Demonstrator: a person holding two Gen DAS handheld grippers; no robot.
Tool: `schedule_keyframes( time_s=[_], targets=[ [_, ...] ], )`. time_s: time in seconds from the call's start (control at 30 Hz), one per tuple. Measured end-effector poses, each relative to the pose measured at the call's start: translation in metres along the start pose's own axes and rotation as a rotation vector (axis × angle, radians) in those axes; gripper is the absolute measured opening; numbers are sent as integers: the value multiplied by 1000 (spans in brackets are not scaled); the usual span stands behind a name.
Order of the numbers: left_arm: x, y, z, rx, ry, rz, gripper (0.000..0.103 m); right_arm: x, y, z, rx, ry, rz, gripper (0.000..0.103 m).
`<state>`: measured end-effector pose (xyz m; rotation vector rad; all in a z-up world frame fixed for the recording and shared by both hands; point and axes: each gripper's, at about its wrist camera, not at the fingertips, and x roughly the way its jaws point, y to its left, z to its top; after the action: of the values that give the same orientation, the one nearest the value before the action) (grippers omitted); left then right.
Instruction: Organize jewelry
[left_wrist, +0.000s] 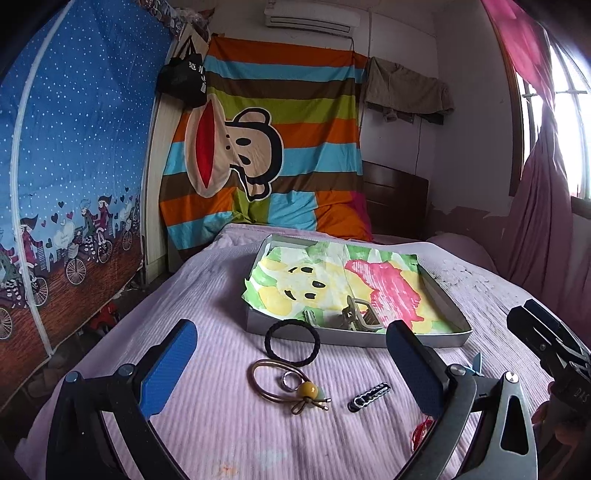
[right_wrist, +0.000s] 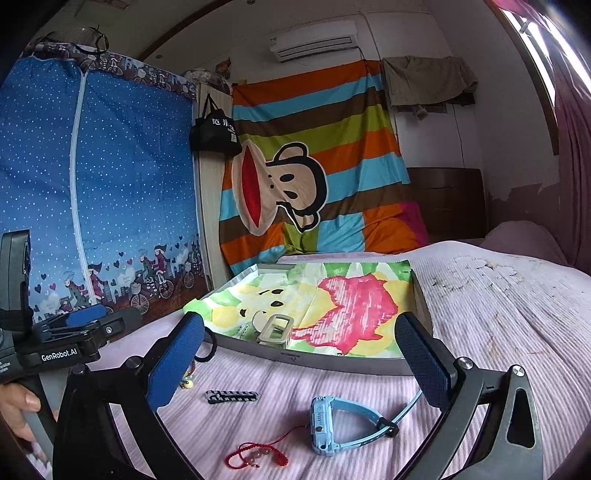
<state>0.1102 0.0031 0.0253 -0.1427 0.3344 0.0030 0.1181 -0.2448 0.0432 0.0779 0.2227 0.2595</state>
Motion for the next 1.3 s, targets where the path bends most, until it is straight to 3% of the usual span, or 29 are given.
schedule_keyframes(
  time_s=[0.87, 1.03, 1.3],
  targets=[
    [-54, 1, -28, 93, -38, 0, 103, -41, 20, -32, -42, 52, -43, 101],
    [-52, -1, -31, 109, -15, -2, 103, -36, 20, -38, -48, 95, -46, 101],
    [-35, 1, -32, 107, 92, -34, 103, -23, 13, -46, -33, 167, -69, 101]
  ],
)
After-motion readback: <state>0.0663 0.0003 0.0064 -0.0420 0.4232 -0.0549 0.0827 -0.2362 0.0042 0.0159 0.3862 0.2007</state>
